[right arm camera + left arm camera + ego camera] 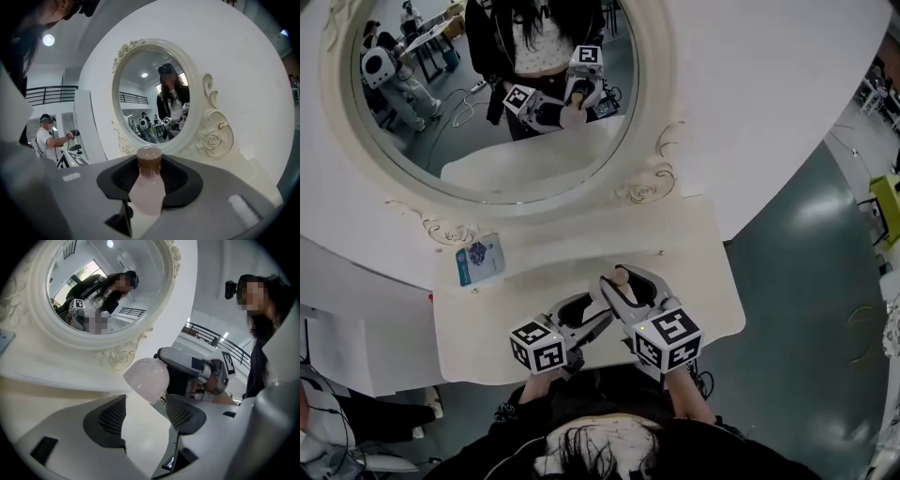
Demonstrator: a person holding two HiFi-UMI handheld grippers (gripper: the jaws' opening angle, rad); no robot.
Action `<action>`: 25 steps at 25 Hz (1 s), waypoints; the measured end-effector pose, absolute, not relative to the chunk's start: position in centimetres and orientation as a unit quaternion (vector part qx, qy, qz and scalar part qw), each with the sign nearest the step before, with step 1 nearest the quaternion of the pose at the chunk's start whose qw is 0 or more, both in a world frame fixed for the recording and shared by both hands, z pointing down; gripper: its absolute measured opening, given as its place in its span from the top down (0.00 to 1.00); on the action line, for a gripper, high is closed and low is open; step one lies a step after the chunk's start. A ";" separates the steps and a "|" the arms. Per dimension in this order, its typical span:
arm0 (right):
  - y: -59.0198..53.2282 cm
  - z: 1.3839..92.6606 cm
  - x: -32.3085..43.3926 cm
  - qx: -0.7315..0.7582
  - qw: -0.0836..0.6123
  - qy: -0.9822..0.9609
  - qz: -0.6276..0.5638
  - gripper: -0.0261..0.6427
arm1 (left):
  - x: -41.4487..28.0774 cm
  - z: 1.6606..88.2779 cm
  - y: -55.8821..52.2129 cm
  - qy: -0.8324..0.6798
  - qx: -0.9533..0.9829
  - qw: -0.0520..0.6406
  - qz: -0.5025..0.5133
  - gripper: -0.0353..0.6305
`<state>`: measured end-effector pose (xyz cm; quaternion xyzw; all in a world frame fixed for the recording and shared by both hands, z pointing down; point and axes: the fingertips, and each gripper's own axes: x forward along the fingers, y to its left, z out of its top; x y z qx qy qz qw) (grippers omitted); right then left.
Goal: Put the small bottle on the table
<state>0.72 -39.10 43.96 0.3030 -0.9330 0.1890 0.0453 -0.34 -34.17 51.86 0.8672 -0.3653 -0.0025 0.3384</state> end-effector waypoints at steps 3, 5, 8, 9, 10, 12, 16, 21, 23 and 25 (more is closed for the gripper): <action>-41.1 44.5 1.4 0.310 0.056 -0.933 0.176 0.74 | -0.9 52.1 -34.6 -0.381 0.860 0.339 -0.004 0.58; -42.6 45.2 1.8 0.318 0.066 -0.931 0.166 0.74 | -1.5 52.2 -34.9 -0.392 0.856 0.338 -0.004 0.58; -44.9 46.5 2.1 0.328 0.080 -0.927 0.160 0.74 | -2.3 52.0 -35.2 -0.406 0.850 0.336 -0.009 0.58; -45.6 46.9 2.2 0.331 0.085 -0.926 0.158 0.74 | -2.6 51.9 -35.2 -0.410 0.848 0.335 -0.010 0.58; -46.2 47.3 2.1 0.333 0.090 -0.925 0.157 0.74 | -2.8 51.8 -35.2 -0.414 0.847 0.333 -0.010 0.58; -47.4 48.2 2.0 0.336 0.100 -0.924 0.153 0.74 | -3.3 51.6 -35.2 -0.422 0.844 0.330 -0.010 0.58; -49.3 49.9 1.9 0.344 0.118 -0.920 0.146 0.74 | -3.8 51.6 -35.2 -0.429 0.841 0.329 -0.011 0.58; -51.0 51.4 1.6 0.351 0.137 -0.916 0.137 0.74 | -4.4 51.6 -35.1 -0.435 0.838 0.328 -0.013 0.58; -51.4 52.3 1.5 0.352 0.148 -0.915 0.132 0.74 | -4.7 51.7 -35.1 -0.438 0.837 0.328 -0.013 0.58; -51.6 53.0 1.4 0.352 0.157 -0.914 0.130 0.74 | -4.9 51.7 -35.1 -0.439 0.836 0.329 -0.013 0.58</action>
